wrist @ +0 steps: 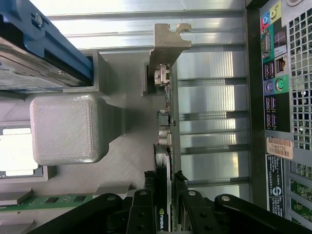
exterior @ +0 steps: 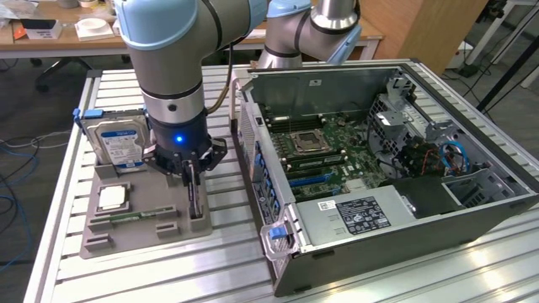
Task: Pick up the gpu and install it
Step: 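Pick up the gpu and move the gpu toward the slot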
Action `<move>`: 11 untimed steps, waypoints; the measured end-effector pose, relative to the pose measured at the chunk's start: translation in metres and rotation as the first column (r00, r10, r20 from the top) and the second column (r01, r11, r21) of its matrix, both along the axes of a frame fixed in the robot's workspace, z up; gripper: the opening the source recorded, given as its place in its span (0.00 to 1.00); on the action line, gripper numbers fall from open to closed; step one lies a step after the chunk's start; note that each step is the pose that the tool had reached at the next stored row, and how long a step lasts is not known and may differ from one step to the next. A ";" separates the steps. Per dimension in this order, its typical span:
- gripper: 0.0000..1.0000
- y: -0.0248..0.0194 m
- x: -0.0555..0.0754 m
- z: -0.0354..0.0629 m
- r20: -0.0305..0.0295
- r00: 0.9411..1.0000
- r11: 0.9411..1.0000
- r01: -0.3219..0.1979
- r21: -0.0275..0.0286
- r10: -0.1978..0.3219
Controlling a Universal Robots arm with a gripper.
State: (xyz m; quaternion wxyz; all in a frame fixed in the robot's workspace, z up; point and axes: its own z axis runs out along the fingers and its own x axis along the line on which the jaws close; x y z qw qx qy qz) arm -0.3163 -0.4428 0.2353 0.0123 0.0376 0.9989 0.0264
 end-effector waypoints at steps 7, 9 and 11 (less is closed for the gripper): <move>0.26 0.0000 0.000 0.0012 0.000 1.000 1.000 0.000 0.000 0.000; 0.26 0.0000 0.000 0.0034 0.000 1.000 1.000 0.000 0.000 0.000; 0.26 0.0000 0.000 0.0067 0.000 1.000 1.000 0.000 0.000 0.000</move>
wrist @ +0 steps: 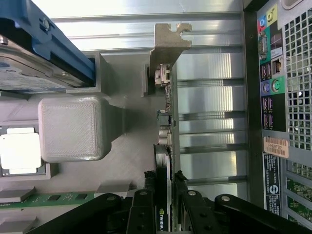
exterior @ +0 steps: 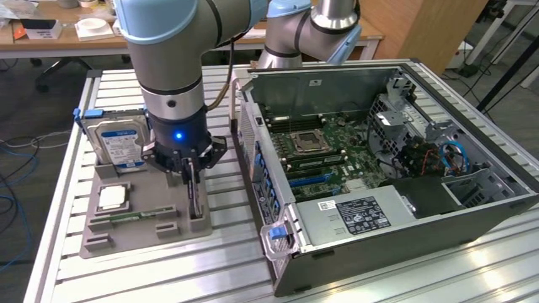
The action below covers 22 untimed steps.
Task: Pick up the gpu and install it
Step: 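Pick up the gpu and move the gpu toward the slot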
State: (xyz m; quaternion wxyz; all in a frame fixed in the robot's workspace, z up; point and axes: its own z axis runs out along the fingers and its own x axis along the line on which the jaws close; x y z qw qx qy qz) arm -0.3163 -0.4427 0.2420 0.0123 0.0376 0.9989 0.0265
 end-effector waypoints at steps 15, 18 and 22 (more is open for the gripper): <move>0.26 0.0000 0.000 0.0128 0.000 1.000 1.000 0.000 0.000 0.000; 0.26 0.0000 0.000 0.0164 0.000 1.000 1.000 0.000 0.000 0.000; 0.26 0.0000 0.000 0.0215 0.000 1.000 1.000 0.000 0.000 0.000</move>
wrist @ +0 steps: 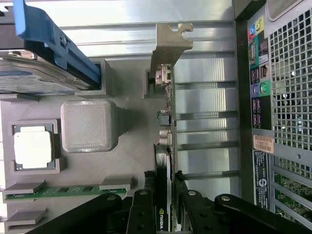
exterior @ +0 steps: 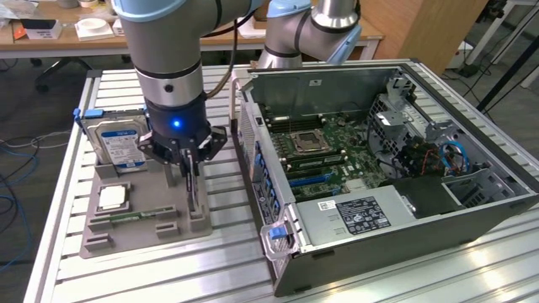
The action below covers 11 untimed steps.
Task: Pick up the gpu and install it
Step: 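Pick up the gpu and move the gpu toward the slot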
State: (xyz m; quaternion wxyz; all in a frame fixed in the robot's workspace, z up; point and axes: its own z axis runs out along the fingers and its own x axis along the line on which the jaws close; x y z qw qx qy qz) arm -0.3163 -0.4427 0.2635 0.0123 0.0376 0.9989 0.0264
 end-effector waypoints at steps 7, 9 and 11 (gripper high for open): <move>0.26 0.0000 0.000 0.0096 0.000 1.000 1.000 0.000 0.000 0.000; 0.26 0.0000 0.000 0.0122 0.000 1.000 1.000 0.000 0.000 0.000; 0.26 0.0000 0.000 0.0142 0.000 1.000 1.000 0.000 0.000 0.000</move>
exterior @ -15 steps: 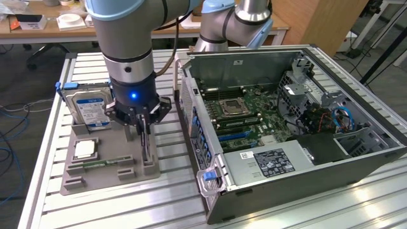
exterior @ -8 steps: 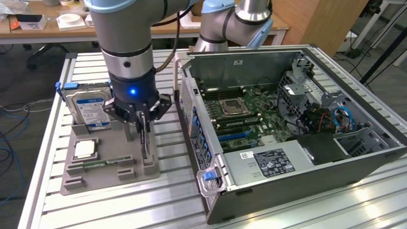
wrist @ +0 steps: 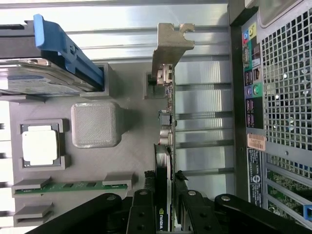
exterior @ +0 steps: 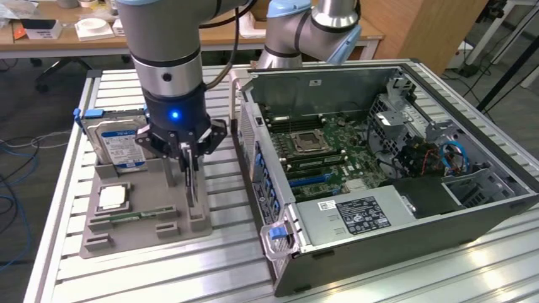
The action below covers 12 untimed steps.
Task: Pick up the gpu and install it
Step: 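Pick up the gpu and move the gpu toward the slot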
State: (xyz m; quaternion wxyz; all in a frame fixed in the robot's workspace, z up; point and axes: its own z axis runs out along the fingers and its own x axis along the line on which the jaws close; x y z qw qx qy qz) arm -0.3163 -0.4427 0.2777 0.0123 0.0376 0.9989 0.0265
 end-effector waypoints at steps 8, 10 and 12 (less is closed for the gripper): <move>0.26 0.0000 0.000 0.0019 0.000 1.000 1.000 0.000 0.000 0.000; 0.27 0.0000 0.000 0.0019 0.000 1.000 1.000 0.000 0.000 0.000; 0.34 0.0000 0.000 0.0019 0.000 1.000 1.000 0.000 0.000 0.000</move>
